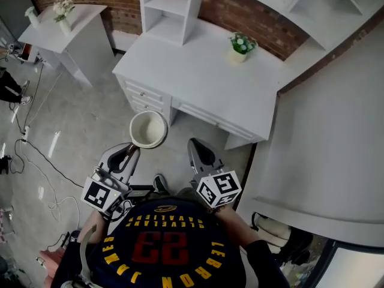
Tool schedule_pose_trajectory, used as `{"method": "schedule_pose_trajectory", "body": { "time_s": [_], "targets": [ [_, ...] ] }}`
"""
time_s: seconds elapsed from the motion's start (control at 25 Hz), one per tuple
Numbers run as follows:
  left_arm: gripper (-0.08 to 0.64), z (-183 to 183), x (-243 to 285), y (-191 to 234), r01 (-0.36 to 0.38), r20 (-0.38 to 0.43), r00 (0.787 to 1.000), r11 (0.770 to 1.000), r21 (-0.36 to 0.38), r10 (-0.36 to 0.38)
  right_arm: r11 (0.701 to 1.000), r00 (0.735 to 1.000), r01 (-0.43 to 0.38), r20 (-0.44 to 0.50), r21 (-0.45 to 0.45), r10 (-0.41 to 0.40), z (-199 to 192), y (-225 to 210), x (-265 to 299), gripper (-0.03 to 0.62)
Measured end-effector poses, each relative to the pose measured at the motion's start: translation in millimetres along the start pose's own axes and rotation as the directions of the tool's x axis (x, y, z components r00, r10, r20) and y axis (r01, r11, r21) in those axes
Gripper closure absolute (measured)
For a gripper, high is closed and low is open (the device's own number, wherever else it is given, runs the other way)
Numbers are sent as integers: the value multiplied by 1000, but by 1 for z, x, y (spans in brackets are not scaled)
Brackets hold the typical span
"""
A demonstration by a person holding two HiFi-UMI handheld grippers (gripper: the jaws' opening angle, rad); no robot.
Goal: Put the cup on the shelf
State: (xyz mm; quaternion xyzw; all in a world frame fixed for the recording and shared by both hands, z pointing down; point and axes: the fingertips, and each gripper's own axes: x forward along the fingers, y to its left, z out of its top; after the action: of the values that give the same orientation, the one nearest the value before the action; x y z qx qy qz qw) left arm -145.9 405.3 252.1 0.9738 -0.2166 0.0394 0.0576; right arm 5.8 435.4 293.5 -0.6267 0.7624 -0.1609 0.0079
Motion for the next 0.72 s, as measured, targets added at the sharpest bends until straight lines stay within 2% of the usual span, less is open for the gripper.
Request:
{"method": "schedule_pose_trajectory", "body": {
  "time_s": [0.4, 0.72],
  "targets": [
    [512, -9, 19, 32, 2, -17, 1000, 1000, -31, -3, 999, 999, 7, -48, 38, -5, -16, -9, 33, 586],
    [512, -8, 58, 52, -48, -44, 998, 999, -7, 47, 996, 997, -54, -52, 67, 58, -14, -42, 75, 586]
  ]
}}
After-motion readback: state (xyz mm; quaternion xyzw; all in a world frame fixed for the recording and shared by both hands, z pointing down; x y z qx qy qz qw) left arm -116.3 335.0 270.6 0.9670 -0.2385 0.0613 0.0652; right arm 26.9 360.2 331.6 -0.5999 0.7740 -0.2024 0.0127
